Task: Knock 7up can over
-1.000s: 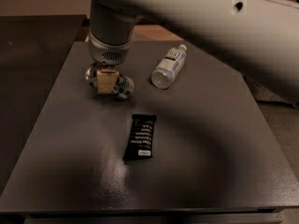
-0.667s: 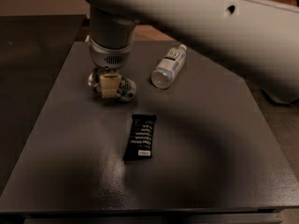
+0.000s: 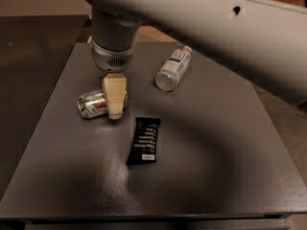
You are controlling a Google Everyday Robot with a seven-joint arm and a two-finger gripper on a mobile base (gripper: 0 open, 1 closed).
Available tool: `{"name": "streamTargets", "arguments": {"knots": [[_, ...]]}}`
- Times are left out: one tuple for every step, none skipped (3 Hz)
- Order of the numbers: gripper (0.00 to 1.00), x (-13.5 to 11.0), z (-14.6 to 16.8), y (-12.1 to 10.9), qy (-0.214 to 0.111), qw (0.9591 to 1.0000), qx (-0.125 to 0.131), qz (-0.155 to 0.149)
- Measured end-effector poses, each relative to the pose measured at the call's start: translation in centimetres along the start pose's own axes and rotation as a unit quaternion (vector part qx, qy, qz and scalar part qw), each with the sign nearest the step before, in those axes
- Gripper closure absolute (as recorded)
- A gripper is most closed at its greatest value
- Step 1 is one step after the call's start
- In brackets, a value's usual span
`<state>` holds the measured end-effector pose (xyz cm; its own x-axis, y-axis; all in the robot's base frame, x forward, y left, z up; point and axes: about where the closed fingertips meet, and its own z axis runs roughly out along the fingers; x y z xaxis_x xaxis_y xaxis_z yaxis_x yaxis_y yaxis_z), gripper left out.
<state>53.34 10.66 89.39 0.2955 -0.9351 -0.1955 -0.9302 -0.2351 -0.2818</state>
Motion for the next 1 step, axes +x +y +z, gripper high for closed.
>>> {"name": "streamTargets", "arguments": {"knots": [[0.00, 0.00, 0.00, 0.00, 0.000, 1.0000, 0.000, 0.000]]}}
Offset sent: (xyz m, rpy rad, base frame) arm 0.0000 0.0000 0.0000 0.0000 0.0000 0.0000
